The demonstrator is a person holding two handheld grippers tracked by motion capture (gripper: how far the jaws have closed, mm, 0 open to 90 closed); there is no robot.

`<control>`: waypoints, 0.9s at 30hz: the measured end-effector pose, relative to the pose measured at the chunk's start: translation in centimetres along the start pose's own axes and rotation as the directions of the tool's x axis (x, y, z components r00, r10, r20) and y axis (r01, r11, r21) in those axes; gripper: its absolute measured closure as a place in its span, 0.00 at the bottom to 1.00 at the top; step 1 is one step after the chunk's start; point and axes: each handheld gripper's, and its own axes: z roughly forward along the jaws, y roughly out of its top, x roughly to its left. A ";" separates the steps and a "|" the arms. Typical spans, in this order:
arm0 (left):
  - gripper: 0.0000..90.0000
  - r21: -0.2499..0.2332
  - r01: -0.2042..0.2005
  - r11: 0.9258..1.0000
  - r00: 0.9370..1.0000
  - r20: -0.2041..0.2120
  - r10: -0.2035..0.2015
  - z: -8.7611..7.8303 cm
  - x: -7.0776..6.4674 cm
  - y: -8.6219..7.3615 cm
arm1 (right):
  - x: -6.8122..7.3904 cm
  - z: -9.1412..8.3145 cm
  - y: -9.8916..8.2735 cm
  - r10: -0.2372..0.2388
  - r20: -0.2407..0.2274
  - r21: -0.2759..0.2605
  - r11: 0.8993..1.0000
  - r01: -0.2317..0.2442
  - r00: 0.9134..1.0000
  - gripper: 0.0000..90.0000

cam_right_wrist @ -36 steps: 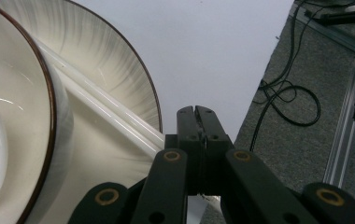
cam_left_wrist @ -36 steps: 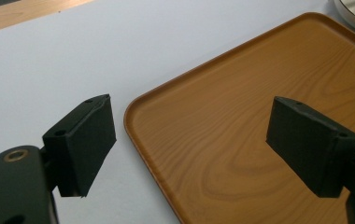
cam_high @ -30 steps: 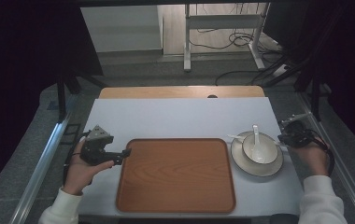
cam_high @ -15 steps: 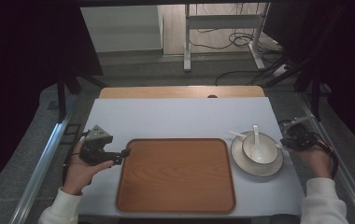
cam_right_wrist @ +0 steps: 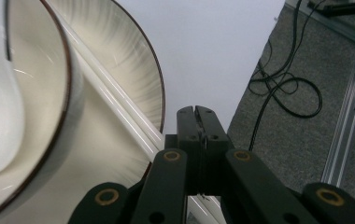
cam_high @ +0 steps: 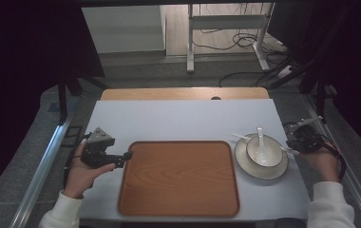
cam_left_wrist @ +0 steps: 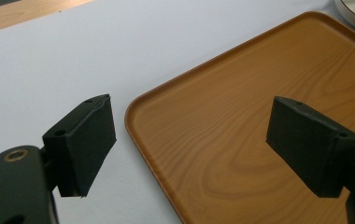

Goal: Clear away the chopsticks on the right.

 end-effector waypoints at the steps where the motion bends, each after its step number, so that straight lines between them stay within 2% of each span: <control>1: 0.17 0.000 0.000 1.000 1.000 0.000 0.000 0.0 0.0 0.0 | 0.0 -0.1 0.0 -0.002 0.000 -0.003 1.000 0.002 1.000 1.00; 14: 0.17 0.001 0.004 1.000 1.000 -0.003 -0.004 -0.1 0.1 0.0 | 0.3 -1.5 -0.3 -0.005 -0.021 -0.027 1.000 0.005 1.000 1.00; 27: 0.17 0.004 -0.003 1.000 1.000 -0.003 0.003 0.0 0.0 0.0 | 0.5 -1.4 -0.4 -0.020 -0.040 -0.007 1.000 0.020 0.999 1.00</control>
